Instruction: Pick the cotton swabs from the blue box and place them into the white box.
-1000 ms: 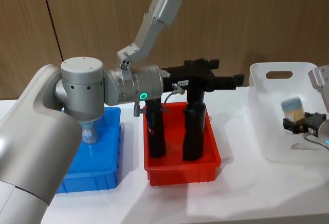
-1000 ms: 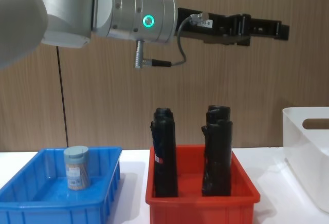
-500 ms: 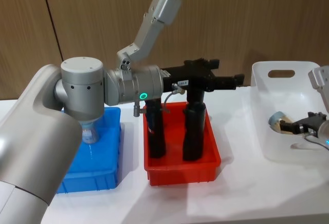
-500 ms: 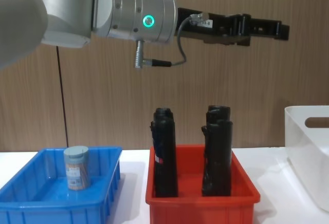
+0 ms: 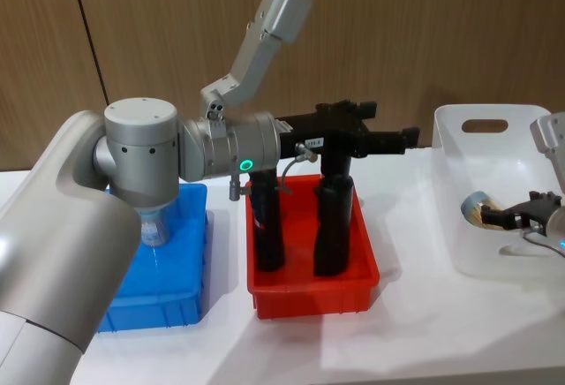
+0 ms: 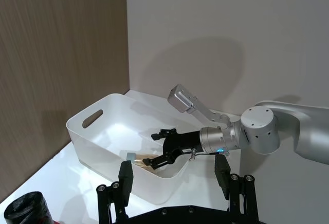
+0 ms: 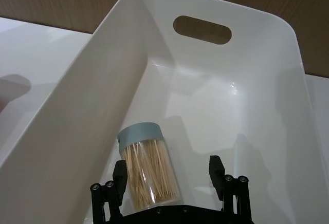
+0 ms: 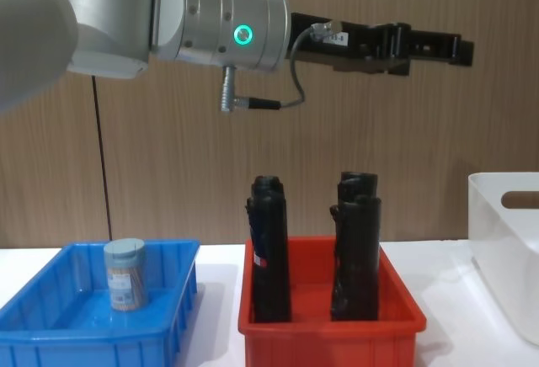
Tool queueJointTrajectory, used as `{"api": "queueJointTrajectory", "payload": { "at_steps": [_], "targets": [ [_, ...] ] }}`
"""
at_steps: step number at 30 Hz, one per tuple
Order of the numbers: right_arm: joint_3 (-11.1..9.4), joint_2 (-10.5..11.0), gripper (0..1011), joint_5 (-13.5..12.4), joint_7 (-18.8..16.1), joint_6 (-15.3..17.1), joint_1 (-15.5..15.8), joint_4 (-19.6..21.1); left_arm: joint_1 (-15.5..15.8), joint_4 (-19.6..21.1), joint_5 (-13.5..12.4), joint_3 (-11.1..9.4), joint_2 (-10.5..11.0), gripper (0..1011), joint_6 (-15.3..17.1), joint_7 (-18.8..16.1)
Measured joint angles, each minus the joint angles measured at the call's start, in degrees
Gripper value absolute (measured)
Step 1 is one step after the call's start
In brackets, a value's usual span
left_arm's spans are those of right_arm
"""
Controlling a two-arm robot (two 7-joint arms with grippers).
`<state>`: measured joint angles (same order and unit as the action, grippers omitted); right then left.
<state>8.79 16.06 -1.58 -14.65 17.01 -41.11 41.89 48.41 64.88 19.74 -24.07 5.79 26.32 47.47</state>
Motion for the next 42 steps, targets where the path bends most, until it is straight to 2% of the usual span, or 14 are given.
{"api": "queueJointTrajectory", "payload": {
  "at_steps": [22, 36, 42],
  "targets": [
    [-0.6, 0.8, 1002, -2.1, 1.7, -0.1, 5.1, 11.3, 0.0, 0.0, 0.0, 0.0, 0.0, 1004, 0.0, 0.0],
    [-1.7, 1.7, 1002, -5.5, 3.6, -0.7, 10.6, 20.4, 0.0, 0.0, 0.0, 0.0, 0.0, 1004, 0.0, 0.0],
    [-2.6, 2.4, 1002, -7.7, 5.4, -2.4, 14.7, 25.9, 0.0, 0.0, 0.0, 0.0, 0.0, 1004, 0.0, 0.0]
  ]
}}
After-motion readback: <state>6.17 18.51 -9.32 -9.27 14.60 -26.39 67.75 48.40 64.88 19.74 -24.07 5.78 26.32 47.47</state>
